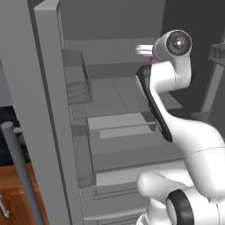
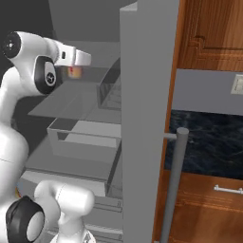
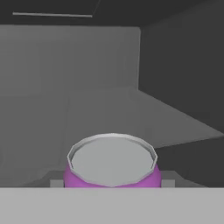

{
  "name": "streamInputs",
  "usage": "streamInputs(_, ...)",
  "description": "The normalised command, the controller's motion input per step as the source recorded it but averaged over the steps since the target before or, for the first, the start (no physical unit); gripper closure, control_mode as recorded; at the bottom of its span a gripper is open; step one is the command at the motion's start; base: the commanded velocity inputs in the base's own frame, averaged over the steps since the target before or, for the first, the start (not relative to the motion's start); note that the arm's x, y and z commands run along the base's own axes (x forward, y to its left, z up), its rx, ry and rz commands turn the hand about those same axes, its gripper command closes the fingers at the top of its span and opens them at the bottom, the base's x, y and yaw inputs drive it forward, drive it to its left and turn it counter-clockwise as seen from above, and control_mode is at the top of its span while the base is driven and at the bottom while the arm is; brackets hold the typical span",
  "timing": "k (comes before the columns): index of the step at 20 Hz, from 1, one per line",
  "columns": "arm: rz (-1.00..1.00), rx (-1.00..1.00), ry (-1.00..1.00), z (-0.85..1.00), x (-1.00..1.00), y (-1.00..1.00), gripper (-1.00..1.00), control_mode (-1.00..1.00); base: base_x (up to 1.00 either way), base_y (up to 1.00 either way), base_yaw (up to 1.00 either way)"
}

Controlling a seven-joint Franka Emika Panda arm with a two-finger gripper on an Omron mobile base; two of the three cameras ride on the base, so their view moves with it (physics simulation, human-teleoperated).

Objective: Open the fridge, grab two sodas, and place both sodas inside the bowl with ice on the dining counter.

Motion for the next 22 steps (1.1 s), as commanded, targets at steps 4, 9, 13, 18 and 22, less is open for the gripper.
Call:
streamInputs(4, -0.02, 0.02, 0.02, -0.01, -1.0, 0.0, 1.0, -1.0, 0.0, 0.0, 0.0)
streamInputs(9, -0.01, 0.02, 0.0, -0.1, -1.0, 0.0, 1.0, -1.0, 0.0, 0.0, 0.0)
streamInputs(13, -0.01, 0.01, 0.0, -0.11, -1.0, 0.0, 1.0, -1.0, 0.0, 0.0, 0.0)
streamInputs(18, 0.0, 0.01, 0.01, -0.11, -1.0, 0.0, 1.0, -1.0, 0.0, 0.0, 0.0)
streamInputs(22, 0.0, 0.01, 0.01, -0.14, -1.0, 0.0, 1.0, -1.0, 0.0, 0.0, 0.0)
